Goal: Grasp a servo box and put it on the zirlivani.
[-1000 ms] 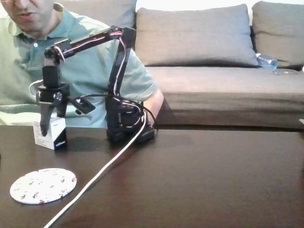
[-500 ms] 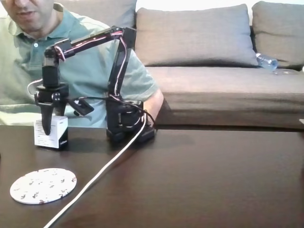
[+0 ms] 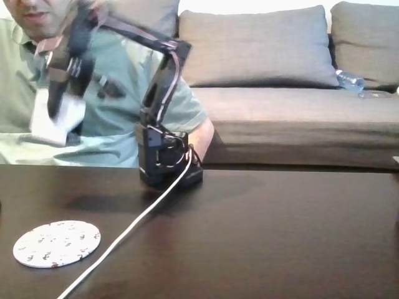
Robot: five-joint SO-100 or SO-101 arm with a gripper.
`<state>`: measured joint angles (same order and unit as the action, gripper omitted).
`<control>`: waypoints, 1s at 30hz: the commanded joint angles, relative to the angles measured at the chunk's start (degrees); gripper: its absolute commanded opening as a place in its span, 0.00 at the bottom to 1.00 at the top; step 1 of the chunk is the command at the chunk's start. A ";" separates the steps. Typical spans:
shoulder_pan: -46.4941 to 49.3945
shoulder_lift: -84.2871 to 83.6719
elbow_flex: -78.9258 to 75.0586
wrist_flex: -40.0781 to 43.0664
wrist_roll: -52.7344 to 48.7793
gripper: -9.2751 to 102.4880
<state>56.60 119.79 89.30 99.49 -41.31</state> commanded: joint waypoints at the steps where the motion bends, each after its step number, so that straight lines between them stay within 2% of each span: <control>1: -9.58 2.29 -3.69 4.04 6.59 0.22; 7: -25.66 2.20 -3.16 3.96 19.07 0.22; 13: -35.51 -2.02 -3.16 3.43 27.33 0.22; 25: -32.87 -26.37 -4.48 -9.40 28.65 0.22; 30: -30.15 -34.19 -12.13 -9.14 28.48 0.22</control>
<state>24.79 87.71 83.06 90.44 -12.83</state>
